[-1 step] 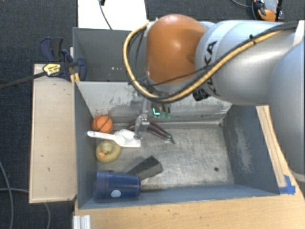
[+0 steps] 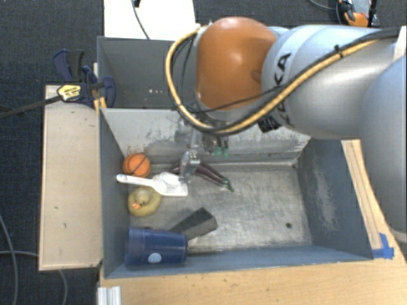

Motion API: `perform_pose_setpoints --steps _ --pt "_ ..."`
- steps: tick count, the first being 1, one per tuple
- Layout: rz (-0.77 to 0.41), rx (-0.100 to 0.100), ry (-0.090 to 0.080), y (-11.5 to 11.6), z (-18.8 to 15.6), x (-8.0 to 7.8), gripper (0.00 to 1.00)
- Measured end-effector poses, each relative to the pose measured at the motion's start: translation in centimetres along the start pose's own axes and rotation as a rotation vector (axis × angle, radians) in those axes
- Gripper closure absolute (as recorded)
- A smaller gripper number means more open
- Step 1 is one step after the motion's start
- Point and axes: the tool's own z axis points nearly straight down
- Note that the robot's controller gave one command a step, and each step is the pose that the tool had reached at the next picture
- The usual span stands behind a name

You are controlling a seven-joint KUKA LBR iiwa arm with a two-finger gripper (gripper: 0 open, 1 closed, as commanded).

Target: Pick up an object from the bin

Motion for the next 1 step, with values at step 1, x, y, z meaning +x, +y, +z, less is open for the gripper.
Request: perform_pose_setpoints --steps 1 --pt "-0.118 0.000 -0.002 1.14 5.15 0.24 0.00"
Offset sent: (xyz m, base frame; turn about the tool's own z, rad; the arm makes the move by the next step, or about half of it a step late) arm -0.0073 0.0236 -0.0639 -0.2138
